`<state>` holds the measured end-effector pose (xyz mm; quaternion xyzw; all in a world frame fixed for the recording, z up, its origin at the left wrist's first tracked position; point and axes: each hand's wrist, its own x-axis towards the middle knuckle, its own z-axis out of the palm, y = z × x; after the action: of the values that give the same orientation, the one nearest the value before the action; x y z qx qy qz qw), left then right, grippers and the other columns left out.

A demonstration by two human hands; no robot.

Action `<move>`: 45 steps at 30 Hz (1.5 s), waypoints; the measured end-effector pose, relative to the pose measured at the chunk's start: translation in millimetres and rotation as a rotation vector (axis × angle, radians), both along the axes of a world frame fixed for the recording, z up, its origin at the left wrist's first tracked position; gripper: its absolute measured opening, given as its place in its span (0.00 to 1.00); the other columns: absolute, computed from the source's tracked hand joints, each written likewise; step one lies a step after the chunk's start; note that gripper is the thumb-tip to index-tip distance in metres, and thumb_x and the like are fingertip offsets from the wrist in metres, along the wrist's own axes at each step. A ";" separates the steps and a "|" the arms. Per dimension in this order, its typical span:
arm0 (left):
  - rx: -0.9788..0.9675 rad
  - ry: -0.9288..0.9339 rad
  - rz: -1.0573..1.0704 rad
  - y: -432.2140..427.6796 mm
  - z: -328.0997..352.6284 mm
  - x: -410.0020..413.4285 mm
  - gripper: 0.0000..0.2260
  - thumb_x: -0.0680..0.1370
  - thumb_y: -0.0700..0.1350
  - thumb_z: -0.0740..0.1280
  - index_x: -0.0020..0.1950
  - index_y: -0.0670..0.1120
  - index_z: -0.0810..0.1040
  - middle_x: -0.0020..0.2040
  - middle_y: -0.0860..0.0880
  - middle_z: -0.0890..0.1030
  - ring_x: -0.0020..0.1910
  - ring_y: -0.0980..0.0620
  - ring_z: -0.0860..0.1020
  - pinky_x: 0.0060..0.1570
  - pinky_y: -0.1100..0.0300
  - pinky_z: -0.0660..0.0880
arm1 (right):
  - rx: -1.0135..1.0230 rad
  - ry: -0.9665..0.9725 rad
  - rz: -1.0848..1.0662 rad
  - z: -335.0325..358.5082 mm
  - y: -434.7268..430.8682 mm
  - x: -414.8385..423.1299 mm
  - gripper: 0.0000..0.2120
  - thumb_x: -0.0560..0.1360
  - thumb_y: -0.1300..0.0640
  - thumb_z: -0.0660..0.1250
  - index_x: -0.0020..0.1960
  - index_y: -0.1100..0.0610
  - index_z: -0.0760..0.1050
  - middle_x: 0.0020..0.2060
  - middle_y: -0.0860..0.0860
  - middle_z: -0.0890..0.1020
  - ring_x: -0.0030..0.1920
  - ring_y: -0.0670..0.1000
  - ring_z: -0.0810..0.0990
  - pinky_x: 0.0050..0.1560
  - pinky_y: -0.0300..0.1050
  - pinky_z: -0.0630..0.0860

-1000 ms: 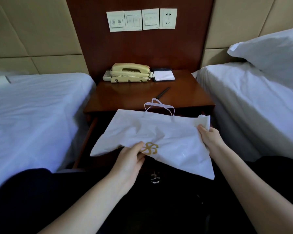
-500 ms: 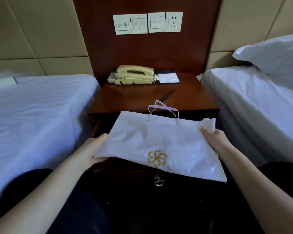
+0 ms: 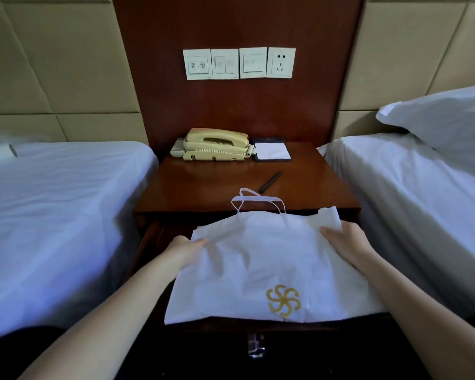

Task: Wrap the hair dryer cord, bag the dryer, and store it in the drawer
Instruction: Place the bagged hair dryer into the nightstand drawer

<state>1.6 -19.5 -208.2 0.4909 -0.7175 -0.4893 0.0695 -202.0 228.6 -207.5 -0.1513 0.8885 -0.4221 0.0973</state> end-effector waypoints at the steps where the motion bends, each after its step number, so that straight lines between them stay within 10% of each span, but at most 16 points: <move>1: -0.010 0.068 0.012 -5.1 0.2 0.0 0.15 0.77 0.48 0.67 0.53 0.36 0.78 0.43 0.42 0.80 0.41 0.44 0.78 0.40 0.59 0.72 | -0.007 0.017 0.005 0.0 -3.3 -0.6 0.07 0.75 0.56 0.64 0.45 0.59 0.77 0.41 0.55 0.81 0.42 0.56 0.78 0.42 0.45 0.71; 7: -0.361 0.123 -0.006 -29.2 1.2 -4.0 0.12 0.78 0.42 0.63 0.34 0.41 0.74 0.33 0.45 0.75 0.34 0.45 0.75 0.32 0.58 0.67 | -0.001 0.105 0.044 -14.4 -18.4 -0.2 0.09 0.76 0.56 0.62 0.49 0.59 0.78 0.42 0.56 0.81 0.47 0.60 0.80 0.45 0.48 0.74; 17: -0.809 -0.138 -0.049 -12.5 -30.1 -2.7 0.15 0.79 0.48 0.60 0.60 0.40 0.68 0.56 0.37 0.76 0.55 0.35 0.75 0.45 0.48 0.70 | 0.280 0.010 0.040 -35.0 -17.2 -0.9 0.15 0.75 0.50 0.63 0.56 0.60 0.74 0.53 0.58 0.80 0.54 0.62 0.77 0.47 0.47 0.71; 24: -1.304 -0.115 -0.354 17.0 -11.7 -10.0 0.32 0.71 0.59 0.55 0.69 0.41 0.71 0.73 0.32 0.63 0.73 0.34 0.61 0.66 0.42 0.53 | 0.333 0.611 -0.059 -12.2 -27.5 7.8 0.27 0.73 0.54 0.68 0.68 0.63 0.64 0.63 0.62 0.70 0.62 0.64 0.67 0.56 0.56 0.67; 28: -1.109 -0.123 -0.700 37.5 -5.6 -26.1 0.40 0.68 0.65 0.38 0.76 0.50 0.58 0.79 0.43 0.47 0.78 0.45 0.42 0.71 0.49 0.41 | 0.316 0.825 0.108 -2.8 -47.3 13.1 0.29 0.73 0.53 0.64 0.72 0.60 0.63 0.69 0.59 0.69 0.69 0.62 0.65 0.65 0.56 0.64; 35: -0.937 -0.068 -0.819 50.4 -32.8 -37.0 0.36 0.67 0.68 0.36 0.75 0.63 0.53 0.79 0.53 0.44 0.77 0.50 0.36 0.72 0.50 0.39 | 0.190 0.598 0.495 -5.1 -105.1 17.8 0.27 0.74 0.48 0.54 0.73 0.53 0.63 0.69 0.56 0.68 0.67 0.60 0.68 0.66 0.53 0.64; 45: -0.912 0.157 -0.759 53.3 -41.8 -25.8 0.36 0.70 0.66 0.43 0.72 0.52 0.66 0.77 0.52 0.58 0.78 0.51 0.47 0.71 0.58 0.45 | 0.018 0.713 0.622 -36.9 -91.9 37.3 0.24 0.77 0.52 0.50 0.66 0.61 0.72 0.56 0.57 0.80 0.55 0.58 0.75 0.59 0.48 0.69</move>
<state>-24.2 33.8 -250.1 0.0832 -0.9731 -0.1575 0.1460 -164.6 136.6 -244.4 -0.5446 0.7827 -0.2872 -0.0906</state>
